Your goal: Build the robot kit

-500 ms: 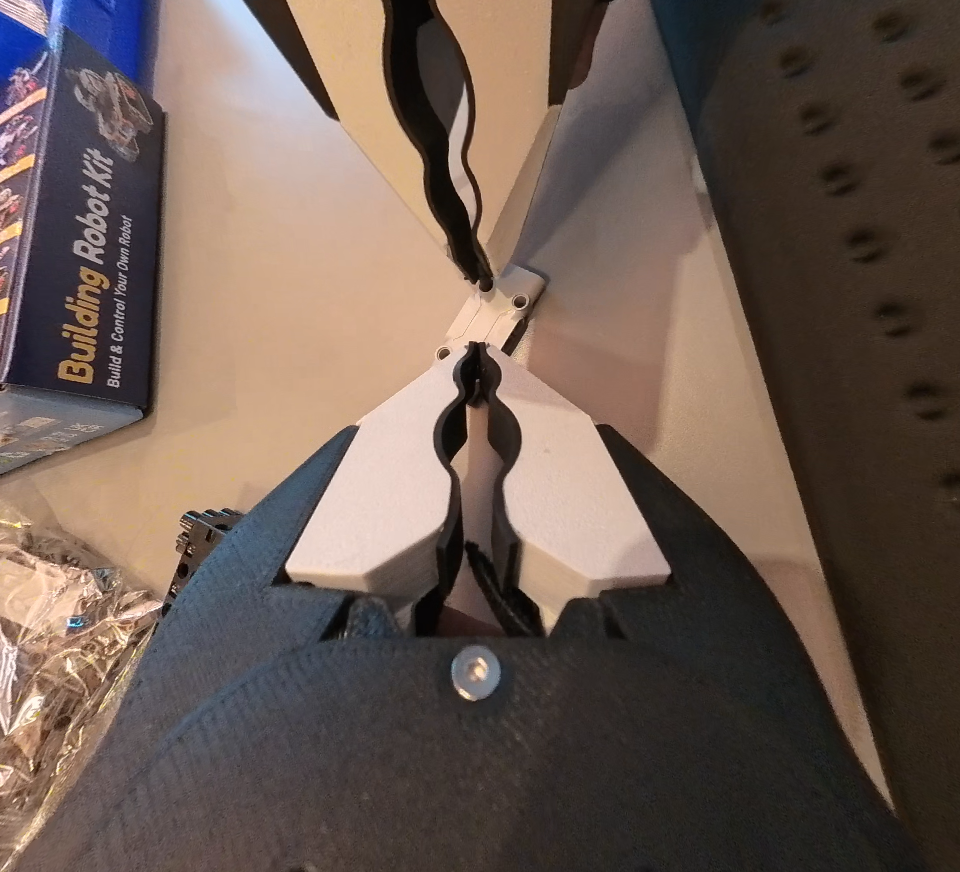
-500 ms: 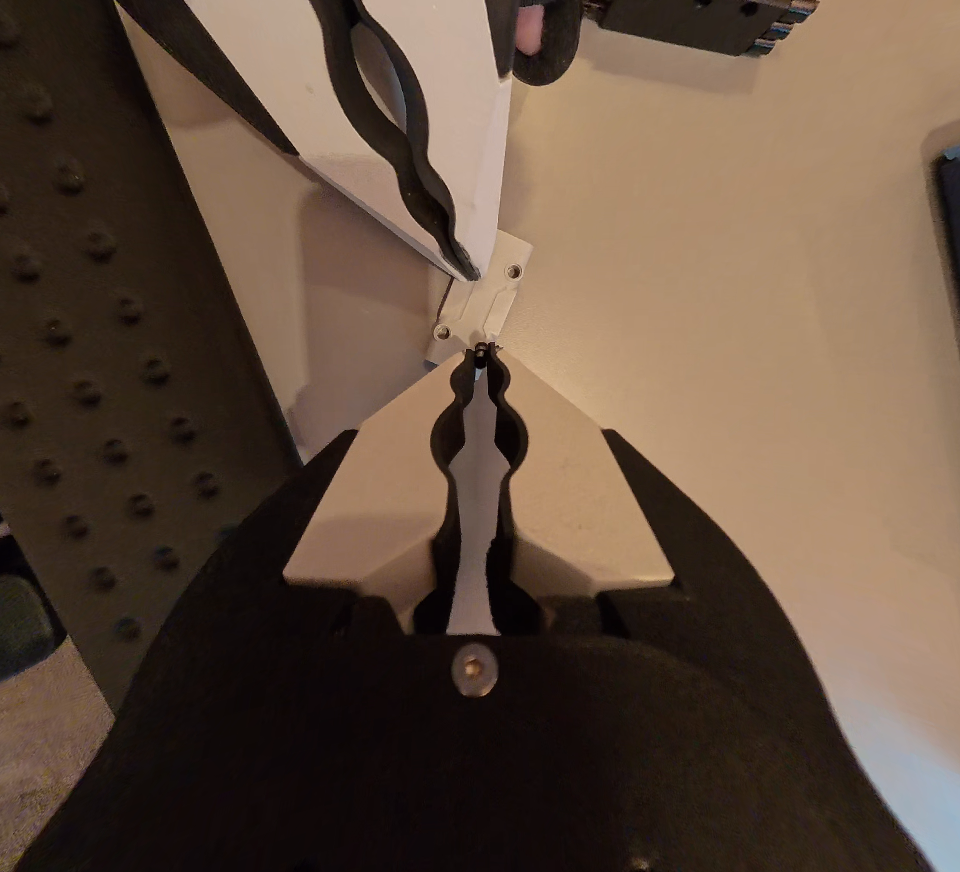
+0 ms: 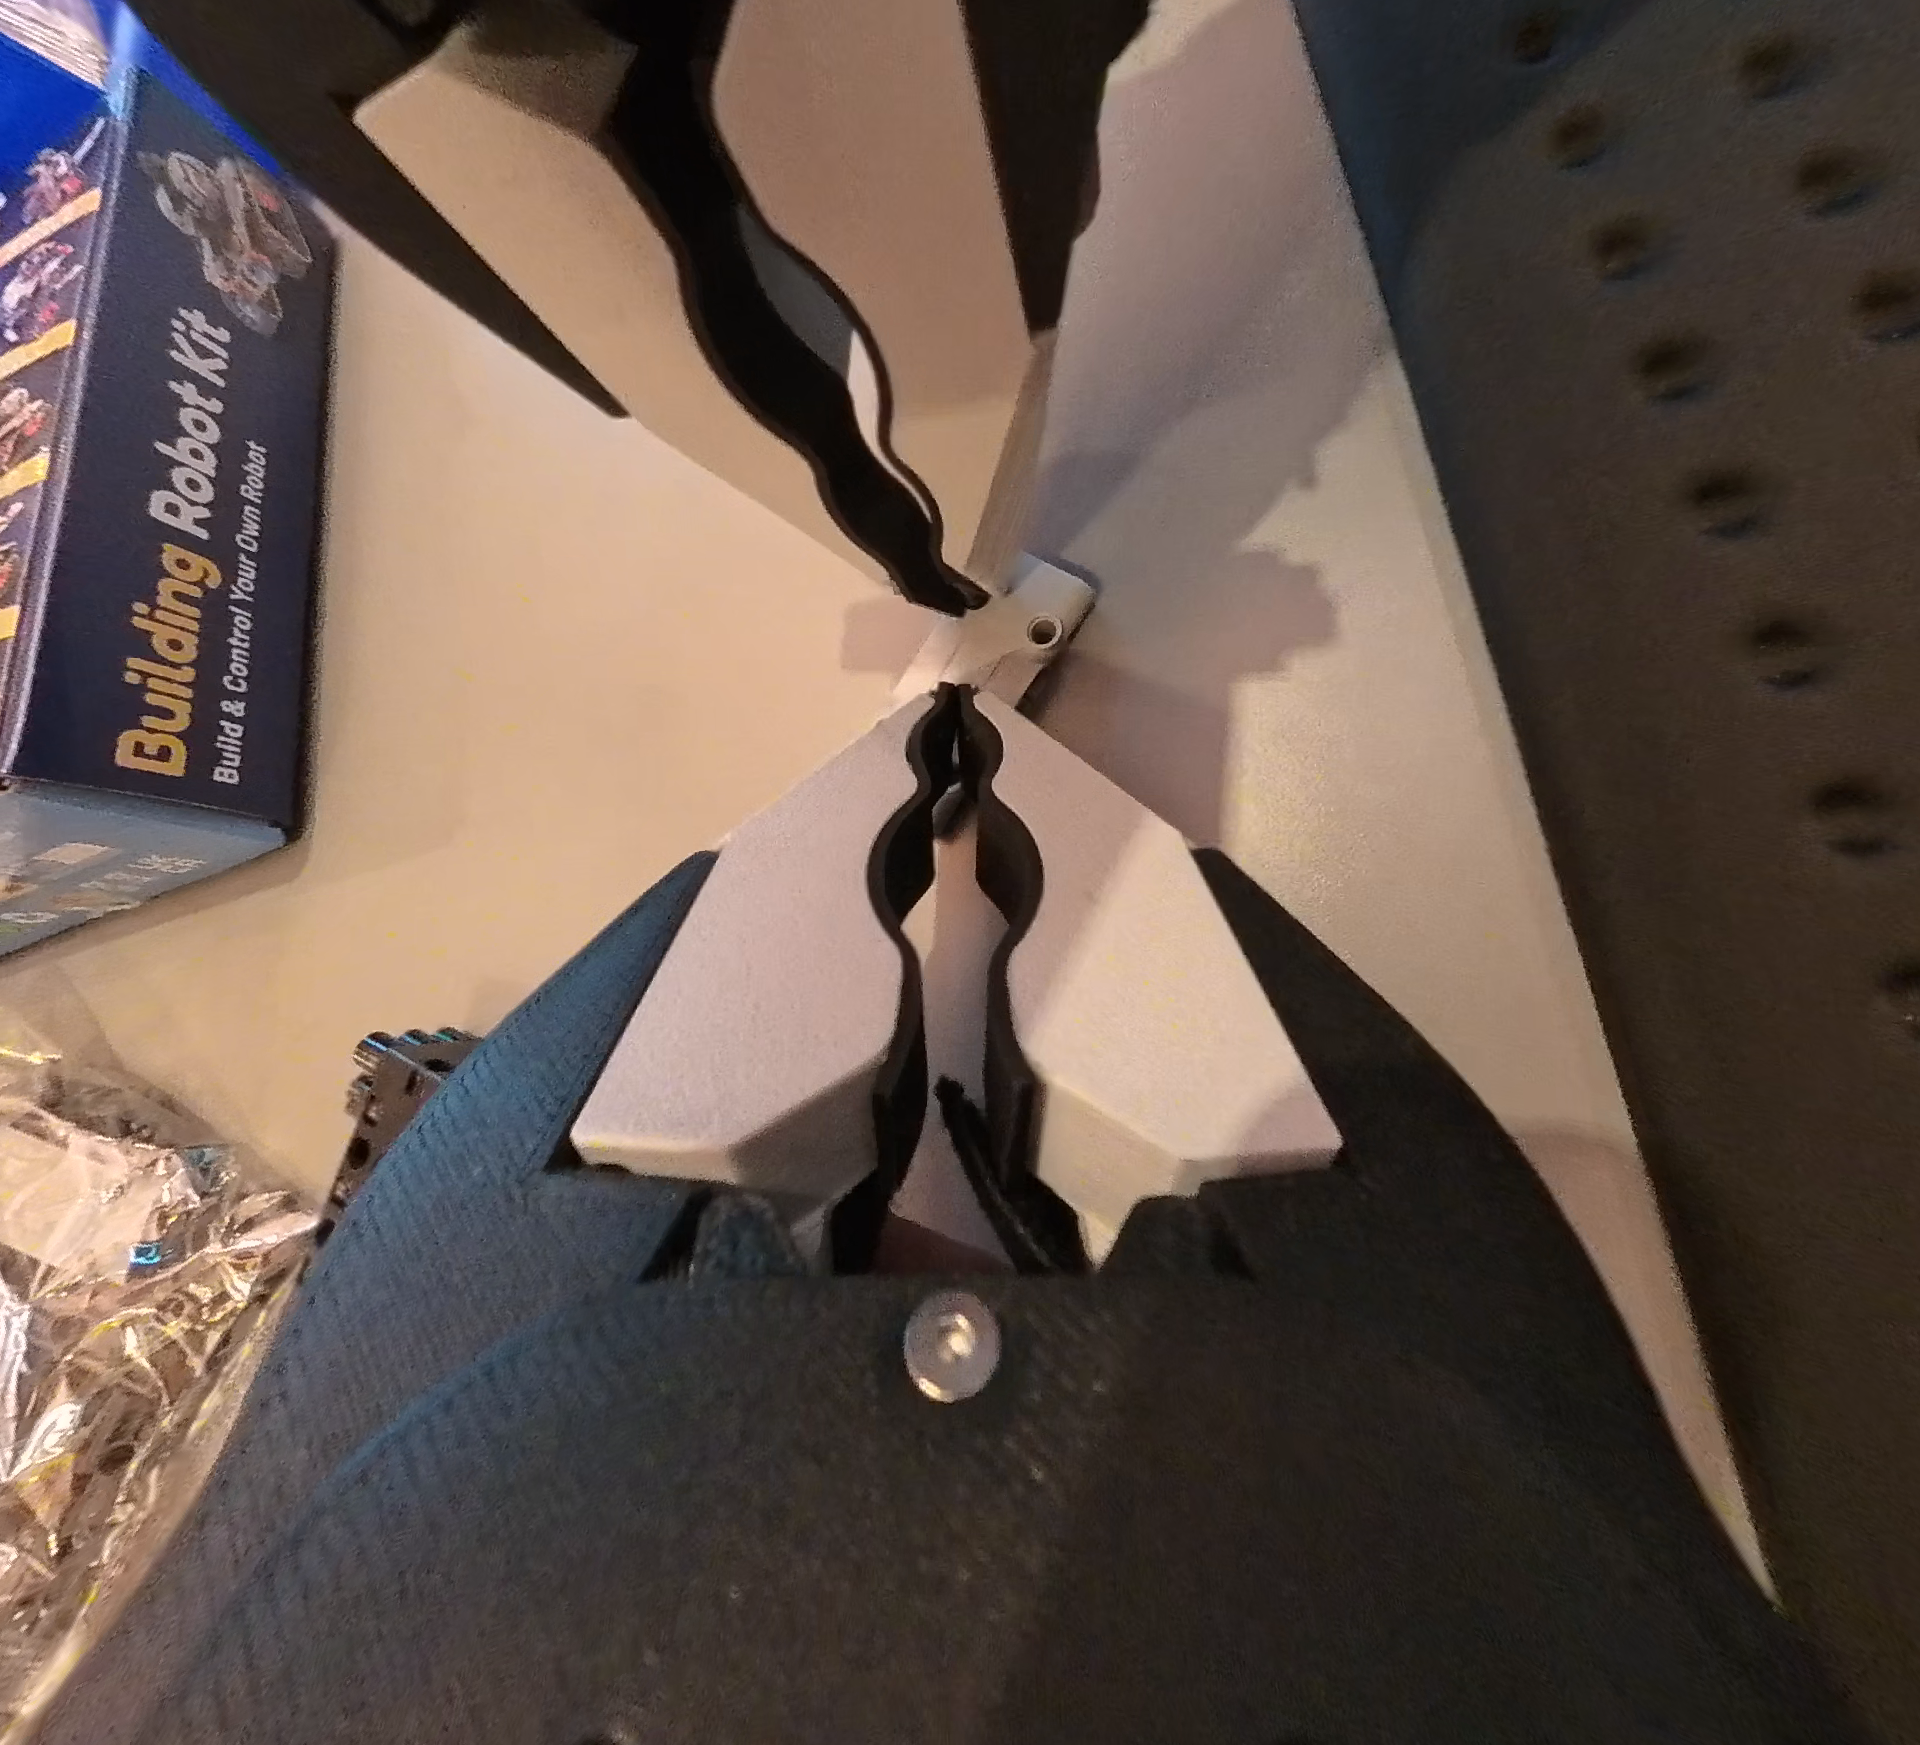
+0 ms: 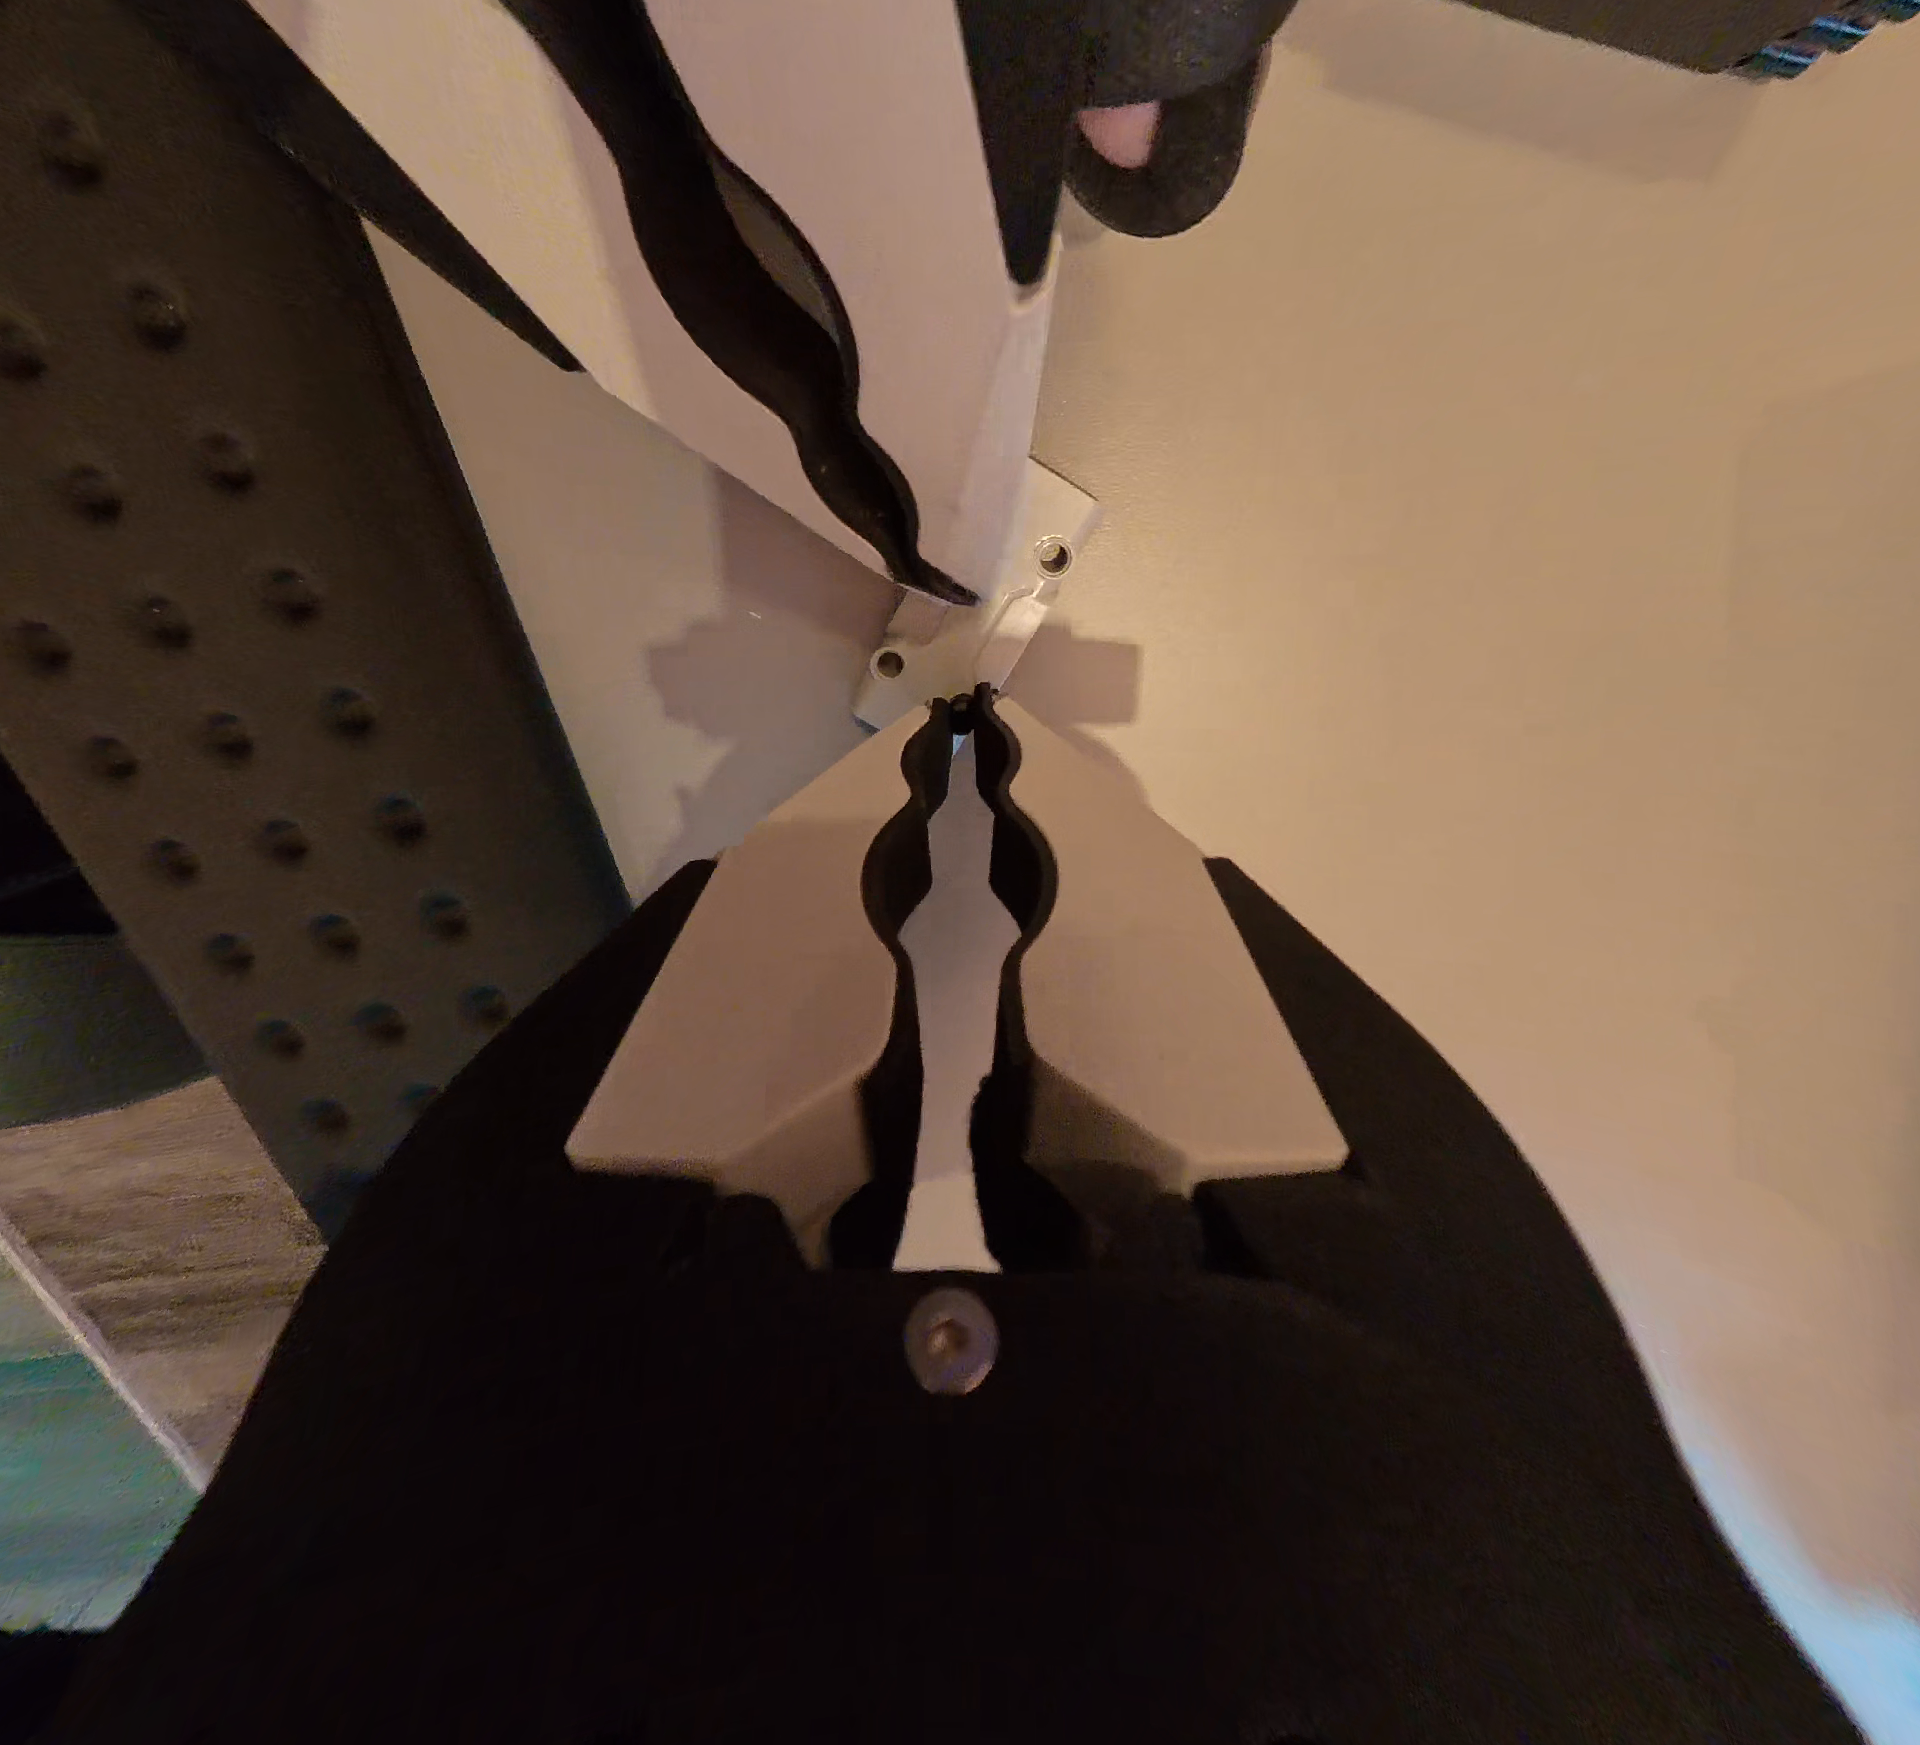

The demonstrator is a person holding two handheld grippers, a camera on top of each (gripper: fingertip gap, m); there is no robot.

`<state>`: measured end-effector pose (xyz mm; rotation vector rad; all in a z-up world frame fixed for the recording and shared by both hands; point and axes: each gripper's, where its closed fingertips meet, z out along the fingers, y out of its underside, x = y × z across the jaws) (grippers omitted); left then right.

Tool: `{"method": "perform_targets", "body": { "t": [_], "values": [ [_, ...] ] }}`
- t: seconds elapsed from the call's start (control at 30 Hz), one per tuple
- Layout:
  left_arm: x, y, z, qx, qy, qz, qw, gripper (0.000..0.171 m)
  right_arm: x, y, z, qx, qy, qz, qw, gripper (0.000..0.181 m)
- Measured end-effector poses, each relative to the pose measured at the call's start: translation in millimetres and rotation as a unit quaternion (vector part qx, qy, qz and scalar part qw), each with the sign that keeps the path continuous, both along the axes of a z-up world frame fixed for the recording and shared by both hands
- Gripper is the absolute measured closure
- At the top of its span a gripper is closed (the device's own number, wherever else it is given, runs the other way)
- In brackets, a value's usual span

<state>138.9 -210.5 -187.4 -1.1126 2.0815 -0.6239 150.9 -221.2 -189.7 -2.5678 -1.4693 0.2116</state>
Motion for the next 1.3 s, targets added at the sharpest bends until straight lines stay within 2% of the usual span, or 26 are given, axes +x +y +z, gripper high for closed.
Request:
{"method": "perform_targets", "body": {
  "t": [0.07, 0.13, 0.2, 0.23, 0.3, 0.47, 0.8, 0.93, 0.97, 1.03, 1.1, 1.17, 1.23, 1.3],
  "values": [
    [0, 1, 0, 0.006, -0.001, 0.000, 1.000, 0.171, -2, 1, 1, 0.001, 0.030, -0.011, 0.999, 0.177],
    [-3, 3, 0, 0.013, -0.001, -0.001, 1.000, 0.171, 1, 6, 5, 0.014, 0.055, -0.042, 0.997, 0.161],
    [-3, 3, 1, -0.002, 0.003, 0.003, 1.000, 0.171, -3, 9, 16, 0.035, 0.099, -0.054, 0.993, 0.153],
    [-3, 3, 1, -0.003, 0.002, 0.003, 1.000, 0.169, -2, 10, 20, 0.045, 0.105, -0.058, 0.992, 0.156],
    [-3, 4, 2, 0.002, 0.002, 0.002, 1.000, 0.168, 0, 9, 23, 0.057, 0.111, -0.056, 0.991, 0.181],
    [-3, 2, 0, -0.001, 0.005, 0.001, 1.000, 0.171, 1, 2, 12, 0.044, 0.088, -0.047, 0.994, 0.181],
    [-3, 1, 0, -0.005, 0.004, 0.001, 1.000, 0.171, -2, 2, 8, 0.038, 0.074, -0.039, 0.996, 0.181],
    [-2, 1, 0, -0.002, 0.004, 0.002, 1.000, 0.171, -1, 3, 9, 0.048, 0.080, -0.045, 0.995, 0.181],
    [-2, 3, 2, 0.006, 0.000, 0.004, 1.000, 0.167, -1, 5, 16, 0.060, 0.083, -0.048, 0.994, 0.181],
    [-3, 8, 16, 0.018, -0.019, 0.010, 1.000, 0.162, -5, 14, 40, 0.097, 0.116, -0.065, 0.986, 0.179],
    [-13, 11, 46, 0.016, -0.048, 0.014, 0.999, 0.160, -12, 20, 54, 0.122, 0.129, -0.064, 0.982, 0.171],
    [-37, 24, 74, 0.045, -0.060, 0.022, 0.997, 0.161, -26, 28, 64, 0.139, 0.151, -0.060, 0.977, 0.166],
    [-68, 63, 93, 0.102, -0.067, 0.078, 0.989, 0.165, -45, 39, 74, 0.158, 0.182, -0.054, 0.969, 0.166],
    [-102, 105, 106, 0.104, -0.082, 0.145, 0.981, 0.168, -66, 55, 77, 0.177, 0.191, -0.042, 0.964, 0.167]
  ]
}}
